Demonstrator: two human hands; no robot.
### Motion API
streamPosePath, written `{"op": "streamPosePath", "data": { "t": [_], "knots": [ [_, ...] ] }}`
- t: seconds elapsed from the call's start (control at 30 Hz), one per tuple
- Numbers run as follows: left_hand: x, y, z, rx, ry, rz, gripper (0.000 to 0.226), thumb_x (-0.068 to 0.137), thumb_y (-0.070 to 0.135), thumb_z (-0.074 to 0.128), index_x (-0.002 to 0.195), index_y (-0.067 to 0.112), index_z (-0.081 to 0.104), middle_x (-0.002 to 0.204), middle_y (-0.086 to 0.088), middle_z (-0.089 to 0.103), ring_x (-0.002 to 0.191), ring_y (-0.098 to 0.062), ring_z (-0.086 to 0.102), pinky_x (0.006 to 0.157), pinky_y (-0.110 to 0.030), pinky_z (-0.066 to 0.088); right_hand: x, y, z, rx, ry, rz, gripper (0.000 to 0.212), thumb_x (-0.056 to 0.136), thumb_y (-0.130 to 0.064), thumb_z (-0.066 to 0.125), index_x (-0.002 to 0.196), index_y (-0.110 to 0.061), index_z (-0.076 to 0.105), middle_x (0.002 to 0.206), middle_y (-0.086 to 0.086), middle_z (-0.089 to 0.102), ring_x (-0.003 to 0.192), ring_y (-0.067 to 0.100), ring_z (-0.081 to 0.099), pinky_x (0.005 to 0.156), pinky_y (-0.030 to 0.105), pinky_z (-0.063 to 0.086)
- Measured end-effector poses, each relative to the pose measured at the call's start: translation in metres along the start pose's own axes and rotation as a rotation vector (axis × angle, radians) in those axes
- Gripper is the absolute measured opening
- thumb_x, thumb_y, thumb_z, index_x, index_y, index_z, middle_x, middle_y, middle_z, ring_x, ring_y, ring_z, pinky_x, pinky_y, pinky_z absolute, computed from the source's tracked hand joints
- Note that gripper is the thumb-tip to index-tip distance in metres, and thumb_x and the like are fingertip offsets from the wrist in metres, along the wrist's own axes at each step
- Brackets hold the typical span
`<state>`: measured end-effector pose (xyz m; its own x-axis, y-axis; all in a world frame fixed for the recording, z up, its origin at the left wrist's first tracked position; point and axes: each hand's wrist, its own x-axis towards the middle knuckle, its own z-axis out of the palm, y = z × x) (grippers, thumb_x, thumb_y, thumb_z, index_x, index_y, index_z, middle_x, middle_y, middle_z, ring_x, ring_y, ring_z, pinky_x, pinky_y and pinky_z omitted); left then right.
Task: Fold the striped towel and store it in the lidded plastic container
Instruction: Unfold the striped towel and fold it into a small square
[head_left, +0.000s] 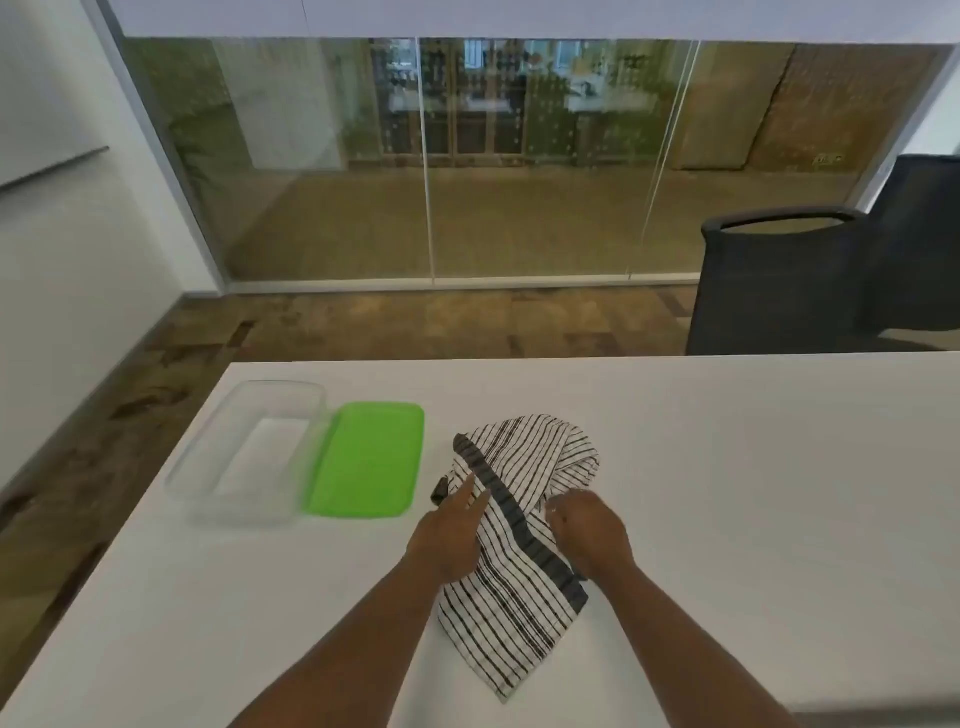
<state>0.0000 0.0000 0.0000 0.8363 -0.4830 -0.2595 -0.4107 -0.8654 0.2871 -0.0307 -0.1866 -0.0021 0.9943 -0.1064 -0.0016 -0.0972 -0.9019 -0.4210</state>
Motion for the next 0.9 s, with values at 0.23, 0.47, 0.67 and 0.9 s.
{"op": "streamPosePath", "data": {
  "t": [0.23, 0.47, 0.67, 0.9],
  "knots": [
    [-0.009, -0.002, 0.023, -0.115, -0.187, -0.103, 0.058, 0.091, 0.014, 0.041, 0.146, 0.014, 0.023, 0.16, -0.006, -0.003, 0.14, -0.026, 0.032, 0.112, -0.036, 0.032, -0.016, 0.003, 0.033, -0.01, -0.393, 0.237, 0.044, 0.08, -0.041, 0.064, 0.115, -0.015, 0.054, 0.115, 0.005, 0.06, 0.108, 0.023, 0.057, 0.091, 0.037, 0.048],
    [-0.016, -0.007, 0.031, -0.268, -0.174, -0.164, 0.064, 0.092, 0.012, 0.042, 0.149, 0.012, 0.013, 0.157, -0.011, 0.014, 0.143, -0.024, 0.023, 0.118, -0.032, 0.023, -0.013, -0.003, 0.026, -0.064, -0.365, 0.153, 0.014, 0.086, -0.014, 0.052, 0.097, -0.017, 0.061, 0.099, 0.004, 0.062, 0.102, 0.023, 0.06, 0.077, 0.027, 0.044],
    [-0.003, 0.001, -0.012, -0.302, 0.107, -0.029, 0.075, 0.082, 0.004, 0.05, 0.147, 0.026, 0.02, 0.159, -0.01, 0.003, 0.146, -0.028, 0.012, 0.111, -0.039, 0.034, 0.013, -0.028, -0.018, 0.058, -0.22, -0.073, 0.028, 0.09, -0.008, 0.048, 0.109, -0.014, 0.068, 0.109, 0.009, 0.064, 0.1, 0.024, 0.059, 0.082, 0.032, 0.047],
    [0.015, 0.009, -0.073, -0.201, 0.203, 0.052, 0.047, 0.083, 0.041, 0.059, 0.123, 0.017, 0.059, 0.145, 0.002, 0.045, 0.145, -0.018, 0.017, 0.117, -0.051, 0.012, 0.028, -0.061, -0.078, 0.046, 0.254, -0.303, 0.022, 0.09, -0.01, 0.052, 0.099, -0.014, 0.071, 0.105, 0.006, 0.063, 0.084, 0.027, 0.063, 0.07, 0.031, 0.047]
  ]
}}
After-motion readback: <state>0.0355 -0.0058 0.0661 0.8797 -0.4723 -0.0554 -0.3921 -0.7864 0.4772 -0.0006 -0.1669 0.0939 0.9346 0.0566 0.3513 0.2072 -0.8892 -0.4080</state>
